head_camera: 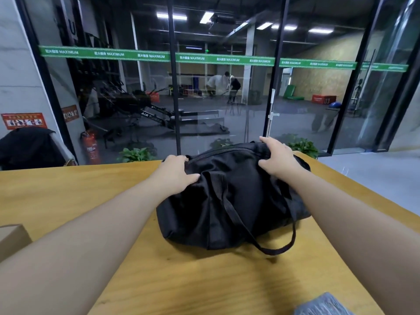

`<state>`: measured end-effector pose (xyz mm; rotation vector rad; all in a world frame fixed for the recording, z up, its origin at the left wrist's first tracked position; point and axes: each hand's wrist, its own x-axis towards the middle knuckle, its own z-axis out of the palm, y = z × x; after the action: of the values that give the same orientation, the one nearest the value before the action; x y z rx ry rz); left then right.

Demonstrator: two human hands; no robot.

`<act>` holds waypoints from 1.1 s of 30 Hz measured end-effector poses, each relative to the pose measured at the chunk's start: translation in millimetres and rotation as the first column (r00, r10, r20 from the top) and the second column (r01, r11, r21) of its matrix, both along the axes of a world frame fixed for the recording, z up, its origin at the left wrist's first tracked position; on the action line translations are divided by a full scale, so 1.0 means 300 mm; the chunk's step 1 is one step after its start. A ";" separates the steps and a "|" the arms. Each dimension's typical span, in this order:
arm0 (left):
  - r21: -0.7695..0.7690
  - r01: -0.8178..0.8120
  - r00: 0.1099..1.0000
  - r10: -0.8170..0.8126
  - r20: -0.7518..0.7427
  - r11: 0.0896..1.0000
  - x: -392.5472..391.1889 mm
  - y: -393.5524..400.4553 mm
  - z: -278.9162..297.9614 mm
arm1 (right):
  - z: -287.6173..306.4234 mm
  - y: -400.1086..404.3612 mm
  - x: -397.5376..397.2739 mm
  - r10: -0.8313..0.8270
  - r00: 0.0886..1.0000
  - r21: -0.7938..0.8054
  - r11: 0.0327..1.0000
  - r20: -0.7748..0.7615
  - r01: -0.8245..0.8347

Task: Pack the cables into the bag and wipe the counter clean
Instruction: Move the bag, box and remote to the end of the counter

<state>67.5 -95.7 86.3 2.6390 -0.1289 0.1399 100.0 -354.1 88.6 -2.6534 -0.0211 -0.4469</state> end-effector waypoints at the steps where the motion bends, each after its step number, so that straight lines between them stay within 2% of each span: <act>1: 0.026 0.024 1.000 -0.024 -0.007 0.999 0.007 -0.006 -0.008 | -0.001 -0.006 0.020 -0.014 0.999 -0.027 1.000 -0.048 0.013; 4: 0.155 0.013 0.999 -0.020 0.042 0.988 0.023 -0.013 -0.044 | -0.015 -0.029 0.071 -0.107 0.982 -0.088 0.992 -0.158 0.094; 6: 0.156 -0.017 0.996 0.002 0.093 0.988 0.037 -0.004 -0.066 | -0.039 -0.047 0.103 -0.159 0.969 -0.068 0.987 -0.191 0.148; 12: 0.109 -0.071 0.990 0.057 0.130 0.992 0.069 0.052 -0.052 | -0.093 -0.020 0.141 -0.172 0.985 -0.079 0.982 -0.029 0.169; 16: 0.132 -0.092 0.996 0.093 0.001 0.987 0.088 0.099 -0.035 | -0.065 0.057 0.127 -0.249 0.963 -0.075 0.963 0.107 0.257; 18: 0.099 -0.111 0.993 0.115 -0.029 0.989 0.095 0.129 -0.026 | -0.033 0.094 0.115 -0.249 0.954 -0.037 0.965 0.168 0.259; 23: 0.137 -0.129 0.977 0.103 0.184 0.982 0.067 0.177 0.031 | 0.022 0.145 0.073 -0.231 0.946 0.095 0.972 0.226 0.215; 29: -0.050 -0.078 0.939 0.091 0.333 0.996 0.026 0.227 0.102 | 0.063 0.203 0.017 -0.191 0.950 0.269 0.955 0.245 0.123; 33: -0.140 -0.094 0.930 0.137 0.342 0.986 -0.003 0.287 0.155 | 0.098 0.265 -0.001 -0.173 0.949 0.373 0.925 0.262 0.065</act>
<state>66.7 -9.7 132.7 2.4756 -0.0793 0.6400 99.8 -274.5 118.2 -2.2151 0.1231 -0.7992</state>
